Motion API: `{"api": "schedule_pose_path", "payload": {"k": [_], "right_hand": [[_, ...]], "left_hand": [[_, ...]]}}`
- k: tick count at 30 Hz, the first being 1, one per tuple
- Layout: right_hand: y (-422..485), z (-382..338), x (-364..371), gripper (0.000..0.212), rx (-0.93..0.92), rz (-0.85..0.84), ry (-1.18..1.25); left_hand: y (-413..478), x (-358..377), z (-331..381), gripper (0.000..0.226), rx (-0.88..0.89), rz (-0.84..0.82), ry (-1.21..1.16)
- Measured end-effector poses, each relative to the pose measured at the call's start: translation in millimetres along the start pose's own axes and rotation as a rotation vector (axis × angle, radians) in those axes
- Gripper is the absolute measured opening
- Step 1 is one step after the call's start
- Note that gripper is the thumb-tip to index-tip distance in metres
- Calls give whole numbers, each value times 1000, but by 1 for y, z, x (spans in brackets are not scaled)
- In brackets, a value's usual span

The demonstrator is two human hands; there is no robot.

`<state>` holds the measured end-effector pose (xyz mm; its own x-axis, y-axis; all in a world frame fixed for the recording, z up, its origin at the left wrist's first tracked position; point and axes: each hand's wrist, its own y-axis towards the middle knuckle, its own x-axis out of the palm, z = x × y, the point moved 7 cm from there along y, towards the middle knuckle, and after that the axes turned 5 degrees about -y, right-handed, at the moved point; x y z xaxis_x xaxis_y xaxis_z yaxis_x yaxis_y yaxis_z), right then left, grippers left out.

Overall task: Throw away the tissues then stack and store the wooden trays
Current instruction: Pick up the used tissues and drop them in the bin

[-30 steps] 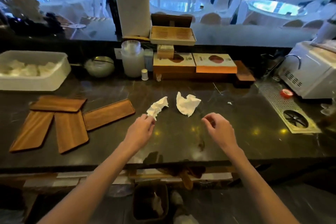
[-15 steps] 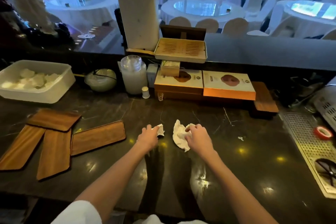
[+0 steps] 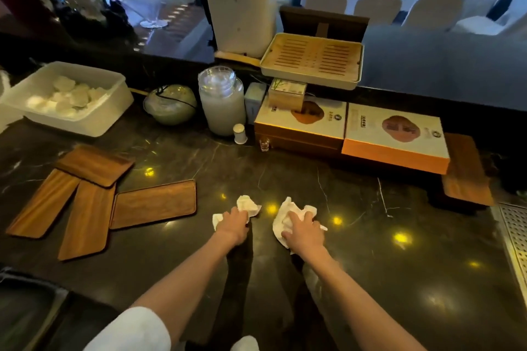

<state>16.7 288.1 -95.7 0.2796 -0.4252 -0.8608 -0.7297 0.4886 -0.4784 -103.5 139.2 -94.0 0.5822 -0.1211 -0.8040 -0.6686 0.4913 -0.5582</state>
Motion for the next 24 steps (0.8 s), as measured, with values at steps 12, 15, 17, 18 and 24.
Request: {"api": "schedule_pose_path", "payload": {"k": [12, 15, 17, 18, 24], "right_hand": [[-17, 40, -11, 25, -29, 268, 506], [-42, 68, -11, 30, 42, 318, 835], [-60, 85, -4, 32, 123, 334, 1033], [-67, 90, 1, 33, 157, 321, 1118], [-88, 62, 38, 42, 234, 88, 1815]], "left_hand": [[-14, -2, -3, 14, 133, 255, -288], [-37, -7, -7, 26, 203, 359, -638], [-54, -6, -14, 39, 195, 406, -830], [-62, -4, -19, 43, 162, 417, -902], [-103, 18, -71, 45, -99, 380, -1225]]}}
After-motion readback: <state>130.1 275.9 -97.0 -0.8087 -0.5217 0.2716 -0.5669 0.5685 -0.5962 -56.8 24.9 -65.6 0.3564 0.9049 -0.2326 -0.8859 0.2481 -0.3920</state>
